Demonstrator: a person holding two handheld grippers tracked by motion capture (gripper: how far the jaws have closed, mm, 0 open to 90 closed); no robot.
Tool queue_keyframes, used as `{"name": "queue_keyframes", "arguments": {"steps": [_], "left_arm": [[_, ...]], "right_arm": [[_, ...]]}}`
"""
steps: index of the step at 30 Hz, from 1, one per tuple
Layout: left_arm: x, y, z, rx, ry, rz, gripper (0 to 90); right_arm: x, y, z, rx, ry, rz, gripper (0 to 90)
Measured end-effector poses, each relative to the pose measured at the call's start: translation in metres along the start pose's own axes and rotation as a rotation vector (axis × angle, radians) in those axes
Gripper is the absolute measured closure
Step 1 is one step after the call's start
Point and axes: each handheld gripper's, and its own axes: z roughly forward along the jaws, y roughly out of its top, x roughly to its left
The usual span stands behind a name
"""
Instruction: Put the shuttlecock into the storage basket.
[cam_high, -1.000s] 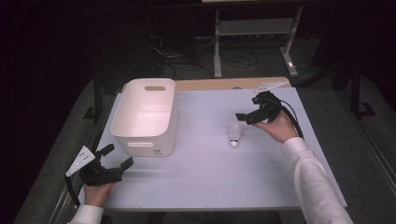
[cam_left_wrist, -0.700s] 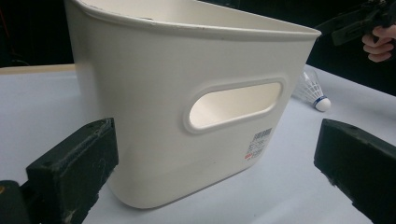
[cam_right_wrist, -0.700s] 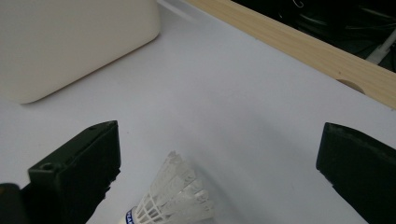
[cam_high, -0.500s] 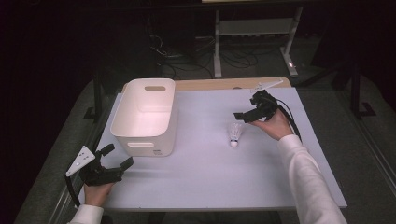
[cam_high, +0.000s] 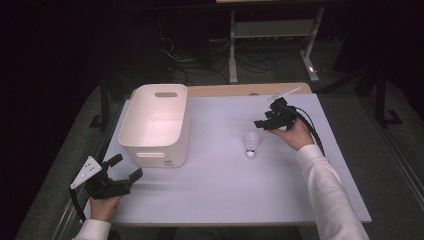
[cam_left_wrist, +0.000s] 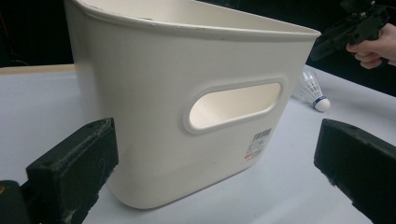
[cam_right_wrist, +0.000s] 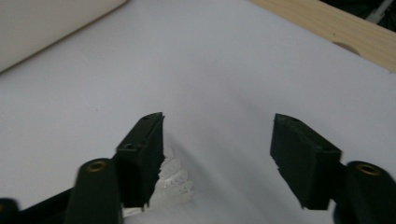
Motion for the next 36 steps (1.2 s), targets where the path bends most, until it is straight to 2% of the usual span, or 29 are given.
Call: {"name": "queue_keyframes", "arguments": {"steps": [3, 7, 10, 11, 12, 15, 18, 23, 27, 36], "left_arm": [[0.0, 0.0, 0.0, 0.0, -0.001, 0.001, 0.0], [-0.001, 0.0, 0.0, -0.005, -0.001, -0.003, 0.0], [0.0, 0.0, 0.0, -0.001, 0.001, -0.003, 0.0], [0.0, 0.0, 0.0, -0.003, -0.001, -0.002, 0.0], [0.0, 0.0, 0.0, -0.001, 0.0, -0.001, 0.0], [0.0, 0.0, 0.0, -0.002, -0.001, -0.002, 0.0], [0.0, 0.0, 0.0, -0.002, -0.001, -0.003, 0.0], [0.0, 0.0, 0.0, -0.003, -0.001, -0.003, 0.0], [0.0, 0.0, 0.0, -0.001, -0.002, -0.001, 0.0], [0.0, 0.0, 0.0, -0.002, -0.002, 0.001, 0.0]], "right_arm": [[-0.001, -0.001, 0.005, 0.036, -0.035, 0.011, 45.9], [0.0, -0.003, 0.009, 0.066, -0.047, 0.026, 52.7], [0.0, -0.005, 0.014, 0.116, -0.063, 0.024, 62.5], [0.0, -0.005, 0.014, 0.116, -0.063, 0.024, 62.5], [0.001, -0.007, 0.017, 0.144, -0.072, 0.031, 66.7], [0.0, -0.009, 0.019, 0.175, -0.076, 0.034, 71.1], [-0.001, -0.01, 0.021, 0.191, -0.078, 0.047, 73.0], [-0.001, -0.013, 0.027, 0.259, -0.066, 0.067, 74.9], [-0.001, -0.015, 0.03, 0.28, -0.057, 0.068, 74.9], [0.004, -0.013, 0.034, 0.277, -0.03, 0.062, 74.9]]}}
